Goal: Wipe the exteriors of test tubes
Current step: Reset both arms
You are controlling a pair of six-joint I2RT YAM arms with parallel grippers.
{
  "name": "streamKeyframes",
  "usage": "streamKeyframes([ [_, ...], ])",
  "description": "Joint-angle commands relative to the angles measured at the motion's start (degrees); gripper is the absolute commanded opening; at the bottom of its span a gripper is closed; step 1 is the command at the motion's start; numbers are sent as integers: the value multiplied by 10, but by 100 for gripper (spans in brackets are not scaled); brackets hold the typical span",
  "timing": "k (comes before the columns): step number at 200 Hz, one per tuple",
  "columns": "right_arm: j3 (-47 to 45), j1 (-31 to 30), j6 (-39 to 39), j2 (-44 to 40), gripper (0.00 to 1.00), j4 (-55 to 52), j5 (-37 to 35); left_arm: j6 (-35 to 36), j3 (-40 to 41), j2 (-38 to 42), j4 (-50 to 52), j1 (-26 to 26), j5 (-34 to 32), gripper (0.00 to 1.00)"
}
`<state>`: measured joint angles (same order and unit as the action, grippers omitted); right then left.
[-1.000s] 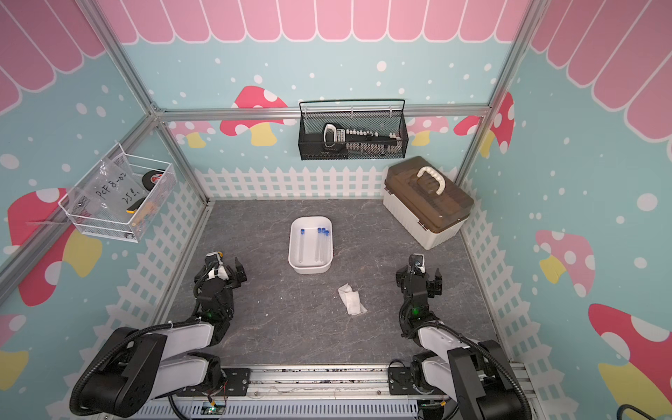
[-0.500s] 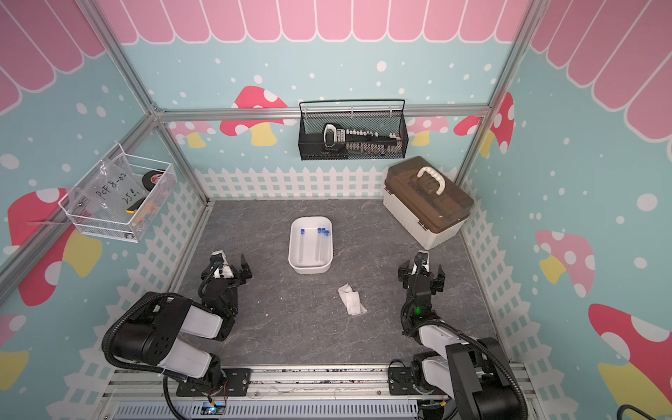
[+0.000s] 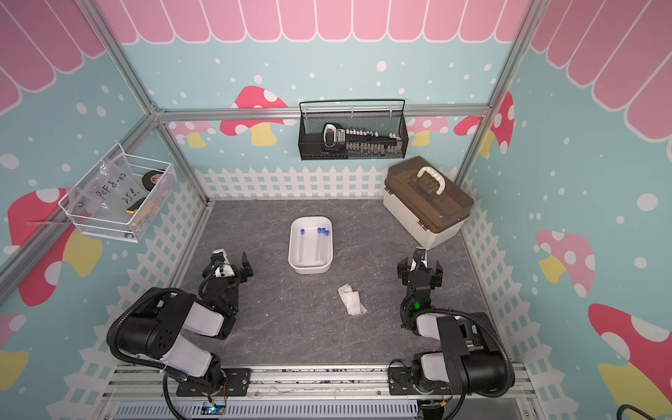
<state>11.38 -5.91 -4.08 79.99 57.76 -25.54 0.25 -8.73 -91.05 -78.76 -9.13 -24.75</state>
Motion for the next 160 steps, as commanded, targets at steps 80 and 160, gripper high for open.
streamKeyframes([
  [80, 57, 37, 19, 73, 99, 17, 120, 12, -14, -10, -19, 2, 8, 100],
  [160, 95, 56, 21, 75, 99, -56, 186, -27, -129, 28, 259, 49, 70, 100],
])
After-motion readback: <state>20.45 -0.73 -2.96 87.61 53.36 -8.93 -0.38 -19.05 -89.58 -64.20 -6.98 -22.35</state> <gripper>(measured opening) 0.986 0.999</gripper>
